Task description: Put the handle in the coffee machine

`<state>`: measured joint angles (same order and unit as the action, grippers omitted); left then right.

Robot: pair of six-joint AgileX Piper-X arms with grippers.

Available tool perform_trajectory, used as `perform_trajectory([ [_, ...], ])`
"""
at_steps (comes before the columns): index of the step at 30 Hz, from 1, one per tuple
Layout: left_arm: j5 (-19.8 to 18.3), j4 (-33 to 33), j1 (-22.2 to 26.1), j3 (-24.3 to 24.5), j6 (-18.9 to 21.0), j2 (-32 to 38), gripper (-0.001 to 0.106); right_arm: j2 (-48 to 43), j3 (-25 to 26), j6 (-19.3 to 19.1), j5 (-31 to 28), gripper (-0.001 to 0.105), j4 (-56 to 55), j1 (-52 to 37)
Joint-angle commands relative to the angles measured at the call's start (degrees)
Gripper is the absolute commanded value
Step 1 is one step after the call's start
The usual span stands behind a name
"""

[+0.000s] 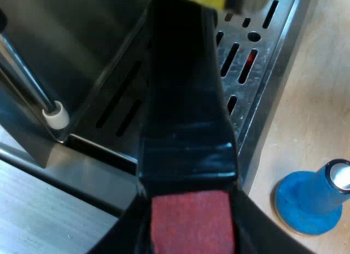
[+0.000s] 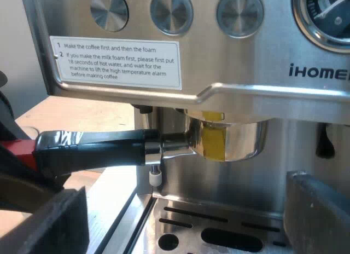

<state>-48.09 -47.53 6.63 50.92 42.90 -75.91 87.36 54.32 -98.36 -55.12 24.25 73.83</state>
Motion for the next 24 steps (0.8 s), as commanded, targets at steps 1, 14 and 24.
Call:
perform_trajectory([
  [1,-1.7,0.7,0.1,0.9,-0.4,1.1,0.0,-0.1,0.1,-0.8,-0.3,0.074,0.3,0.1],
  [14,-3.3,0.7,0.1,0.9,-0.3,1.1,0.0,-0.1,0.1,-0.8,-0.3,0.074,0.3,0.1],
  [24,-3.6,1.5,0.1,0.9,0.3,4.1,0.0,-0.1,0.1,-0.8,-0.3,0.074,0.3,0.1],
])
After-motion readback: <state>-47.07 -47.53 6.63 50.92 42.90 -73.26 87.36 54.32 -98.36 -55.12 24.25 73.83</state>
